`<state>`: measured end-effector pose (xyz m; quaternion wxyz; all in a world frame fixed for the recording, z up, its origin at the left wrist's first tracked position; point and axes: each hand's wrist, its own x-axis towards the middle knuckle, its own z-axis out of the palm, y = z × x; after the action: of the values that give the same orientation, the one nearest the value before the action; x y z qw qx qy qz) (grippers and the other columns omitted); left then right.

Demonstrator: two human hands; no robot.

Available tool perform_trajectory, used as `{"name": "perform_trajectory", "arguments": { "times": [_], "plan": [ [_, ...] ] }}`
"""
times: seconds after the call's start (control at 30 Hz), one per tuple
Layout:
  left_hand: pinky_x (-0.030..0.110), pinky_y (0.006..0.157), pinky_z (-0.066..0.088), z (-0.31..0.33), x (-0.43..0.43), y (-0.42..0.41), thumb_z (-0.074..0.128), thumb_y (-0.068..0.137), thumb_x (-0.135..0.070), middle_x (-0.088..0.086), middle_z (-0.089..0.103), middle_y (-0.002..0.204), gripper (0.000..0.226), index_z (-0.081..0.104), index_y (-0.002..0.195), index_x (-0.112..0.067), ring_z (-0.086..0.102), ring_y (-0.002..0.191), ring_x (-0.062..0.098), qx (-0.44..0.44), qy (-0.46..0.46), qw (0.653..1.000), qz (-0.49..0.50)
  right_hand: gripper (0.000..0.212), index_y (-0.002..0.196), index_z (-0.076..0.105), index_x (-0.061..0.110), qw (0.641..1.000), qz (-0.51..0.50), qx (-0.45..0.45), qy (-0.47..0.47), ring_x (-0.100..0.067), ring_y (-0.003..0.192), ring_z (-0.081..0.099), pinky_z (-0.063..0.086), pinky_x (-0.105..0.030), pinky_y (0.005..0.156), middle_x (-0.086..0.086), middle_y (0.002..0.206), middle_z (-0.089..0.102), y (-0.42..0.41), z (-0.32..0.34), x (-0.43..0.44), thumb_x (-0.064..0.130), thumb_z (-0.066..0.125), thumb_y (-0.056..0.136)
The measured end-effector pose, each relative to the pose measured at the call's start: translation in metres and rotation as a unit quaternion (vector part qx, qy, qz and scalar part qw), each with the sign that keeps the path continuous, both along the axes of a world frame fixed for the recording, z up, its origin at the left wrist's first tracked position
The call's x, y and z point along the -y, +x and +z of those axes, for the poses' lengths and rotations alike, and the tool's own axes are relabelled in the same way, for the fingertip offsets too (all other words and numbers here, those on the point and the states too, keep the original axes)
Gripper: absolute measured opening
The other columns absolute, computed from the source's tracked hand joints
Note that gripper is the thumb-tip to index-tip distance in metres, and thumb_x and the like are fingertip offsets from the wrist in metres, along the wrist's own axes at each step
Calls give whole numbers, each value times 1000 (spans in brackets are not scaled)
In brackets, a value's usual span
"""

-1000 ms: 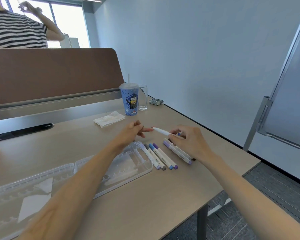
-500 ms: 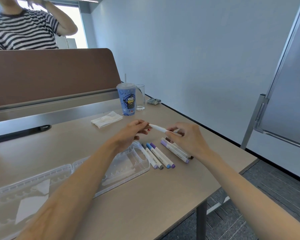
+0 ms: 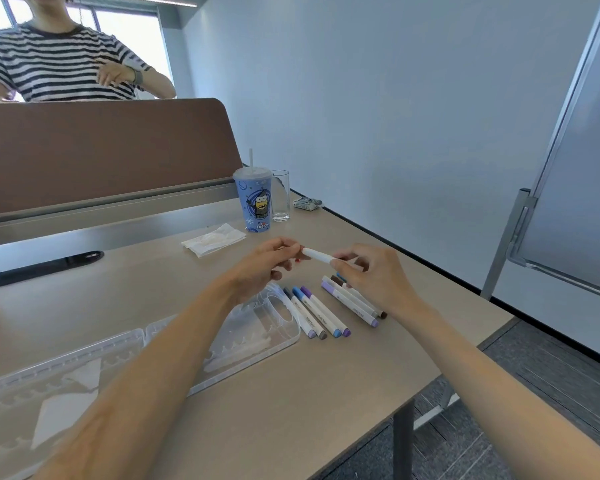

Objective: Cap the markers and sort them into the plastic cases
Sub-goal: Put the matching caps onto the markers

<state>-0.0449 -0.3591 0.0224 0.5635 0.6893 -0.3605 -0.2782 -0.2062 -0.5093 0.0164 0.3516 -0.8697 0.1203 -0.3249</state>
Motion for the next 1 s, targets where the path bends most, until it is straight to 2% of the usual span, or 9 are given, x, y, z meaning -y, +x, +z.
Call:
{"name": "perform_trajectory", "arguments": {
  "times": [0.13,0.27,0.43,0.53,0.6,0.67,0.77,0.87,1.0],
  "plan": [
    [22,61,35,1,1,-3,54,97,-21,-1,66,82,14,64,105,-15,43,70,12,68,48,996,-16,11,94,74,21,1000,-7,-4,24,-2,65,57,42,-11,57,13,77,69,2,1,2,22,64,92],
    [19,60,34,5,11,-11,52,98,-16,-1,62,78,11,63,100,-16,45,68,8,124,45,991,3,17,98,74,18,999,-22,-26,33,-22,75,65,51,-31,67,-1,83,73,8,-1,1,23,59,95],
    [9,55,36,8,21,-8,52,97,-11,-3,63,81,12,63,102,-13,48,68,2,174,60,983,5,18,106,73,20,997,-21,-29,68,6,67,61,43,-5,60,13,81,69,9,-8,1,23,60,94],
    [4,53,37,7,26,1,56,95,-13,-3,66,86,16,63,109,-12,53,63,-6,179,111,976,-61,18,100,75,23,991,-9,-132,-13,2,70,58,40,-9,58,12,80,68,7,-11,5,34,65,89],
    [8,60,41,6,34,11,57,95,-21,-4,69,93,19,60,113,-17,58,72,-7,181,141,970,-77,17,92,75,25,984,-20,-170,-45,-4,66,54,35,-14,55,11,73,64,7,-13,6,38,68,85],
    [19,72,43,1,44,22,56,96,-25,-1,68,100,22,59,116,-19,60,92,8,201,149,968,-32,17,91,74,23,979,-31,-192,-69,-7,64,52,35,-18,55,10,68,59,7,-13,6,37,67,84],
    [24,75,38,-12,59,38,49,98,-22,1,60,102,21,58,115,-15,52,91,13,277,179,940,85,22,90,73,21,963,-28,-239,-121,-10,72,57,43,-21,56,9,74,59,10,-15,6,38,61,85],
    [32,81,43,-29,72,53,52,95,-30,8,59,114,27,57,114,-11,54,97,21,329,251,902,126,30,93,73,24,940,-24,-281,-189,-11,76,60,50,-27,68,8,81,64,17,-19,8,48,57,85],
    [37,83,42,-41,84,62,51,94,-36,13,54,119,36,53,114,-6,54,103,29,341,272,885,163,31,78,62,30,941,-33,-271,-200,-13,62,63,50,-26,57,9,69,61,22,-21,12,58,52,85]
  ]
}}
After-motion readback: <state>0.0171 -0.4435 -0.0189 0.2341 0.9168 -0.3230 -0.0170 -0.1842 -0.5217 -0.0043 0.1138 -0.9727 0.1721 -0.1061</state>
